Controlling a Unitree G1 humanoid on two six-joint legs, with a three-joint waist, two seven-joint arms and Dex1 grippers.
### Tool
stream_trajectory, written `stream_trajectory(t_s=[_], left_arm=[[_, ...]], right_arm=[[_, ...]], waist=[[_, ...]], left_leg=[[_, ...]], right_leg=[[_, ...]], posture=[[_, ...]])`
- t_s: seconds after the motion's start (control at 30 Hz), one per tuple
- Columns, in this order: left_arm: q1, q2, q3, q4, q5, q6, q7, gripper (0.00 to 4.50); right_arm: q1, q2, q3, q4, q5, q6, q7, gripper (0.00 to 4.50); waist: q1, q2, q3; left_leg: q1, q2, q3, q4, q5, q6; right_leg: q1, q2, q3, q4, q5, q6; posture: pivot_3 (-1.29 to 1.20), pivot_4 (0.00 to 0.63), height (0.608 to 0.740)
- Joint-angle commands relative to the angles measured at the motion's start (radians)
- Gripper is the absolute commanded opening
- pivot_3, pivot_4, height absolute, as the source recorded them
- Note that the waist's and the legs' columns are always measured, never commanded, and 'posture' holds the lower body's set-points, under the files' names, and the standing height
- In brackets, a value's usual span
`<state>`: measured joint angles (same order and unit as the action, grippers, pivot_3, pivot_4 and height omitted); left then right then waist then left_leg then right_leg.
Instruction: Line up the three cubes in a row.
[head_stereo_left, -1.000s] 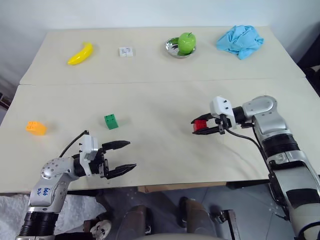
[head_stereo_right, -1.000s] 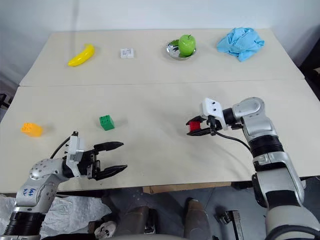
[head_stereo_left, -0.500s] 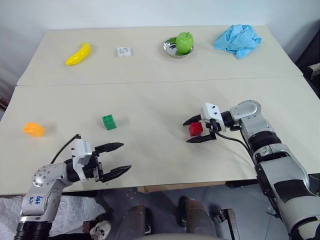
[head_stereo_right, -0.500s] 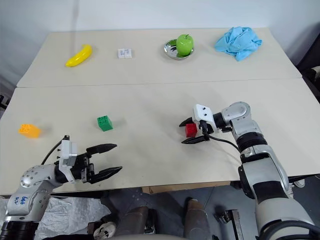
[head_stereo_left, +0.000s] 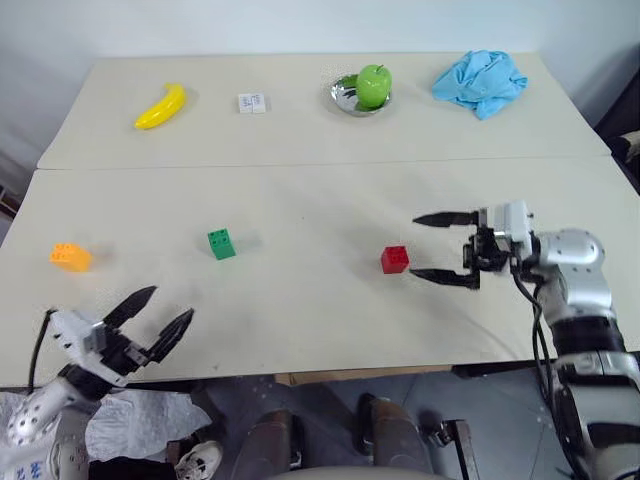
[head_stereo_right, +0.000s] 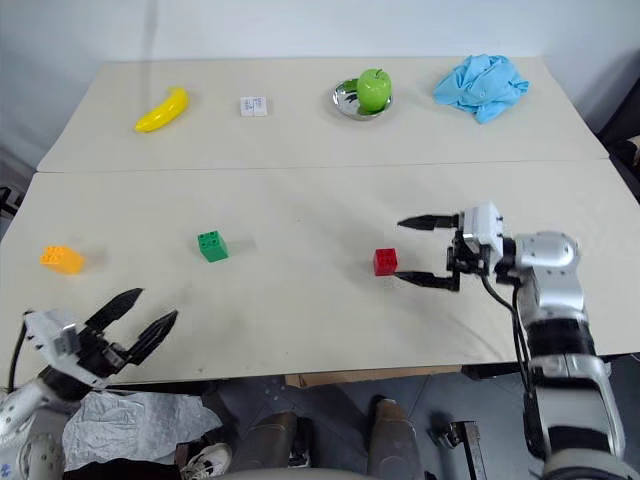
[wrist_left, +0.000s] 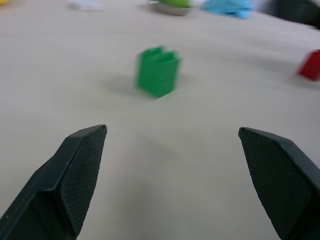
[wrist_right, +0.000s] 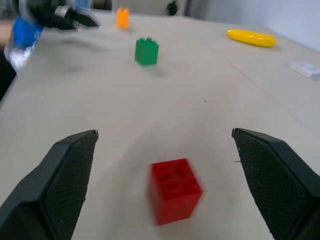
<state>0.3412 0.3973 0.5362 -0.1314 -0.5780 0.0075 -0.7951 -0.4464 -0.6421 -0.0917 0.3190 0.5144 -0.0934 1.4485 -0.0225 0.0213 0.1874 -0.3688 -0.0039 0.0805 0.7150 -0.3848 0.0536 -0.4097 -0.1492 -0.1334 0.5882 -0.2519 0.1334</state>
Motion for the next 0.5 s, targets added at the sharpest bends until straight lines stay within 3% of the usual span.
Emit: stream_trajectory(t_s=[0.03,0.23,0.5], left_arm=[[0.039,-0.035,0.047,0.01,0.015,-0.054,0.056,4.5],[0.034,-0.093,0.022,-0.062,-0.003,-0.045,0.141,4.5],[-0.1,-0.155,-0.13,-0.261,0.086,0.09,0.409,4.5]], right_arm=[[0.14,0.025,-0.07,-0.219,0.072,0.061,-0.118,4.49],[0.358,0.06,-0.113,-0.347,0.041,0.016,-0.223,4.49],[0.355,0.028,-0.111,-0.332,0.028,0.008,-0.215,4.49]], waist=[[0.004,0.0,0.0],[0.025,-0.001,-0.001],[0.023,-0.002,-0.001]], left_leg=[[0.0,0.0,0.0,0.0,0.0,0.0],[0.001,0.0,0.001,0.0,-0.004,-0.006],[0.001,0.0,0.001,0.001,-0.001,0.0]], right_leg=[[0.0,0.0,0.0,0.0,0.0,0.0],[0.0,-0.001,0.002,0.0,0.0,0.0],[0.0,0.0,0.005,0.001,0.001,0.0]], posture=[[0.0,0.15,0.74],[0.0,0.15,0.74],[0.0,0.15,0.74]])
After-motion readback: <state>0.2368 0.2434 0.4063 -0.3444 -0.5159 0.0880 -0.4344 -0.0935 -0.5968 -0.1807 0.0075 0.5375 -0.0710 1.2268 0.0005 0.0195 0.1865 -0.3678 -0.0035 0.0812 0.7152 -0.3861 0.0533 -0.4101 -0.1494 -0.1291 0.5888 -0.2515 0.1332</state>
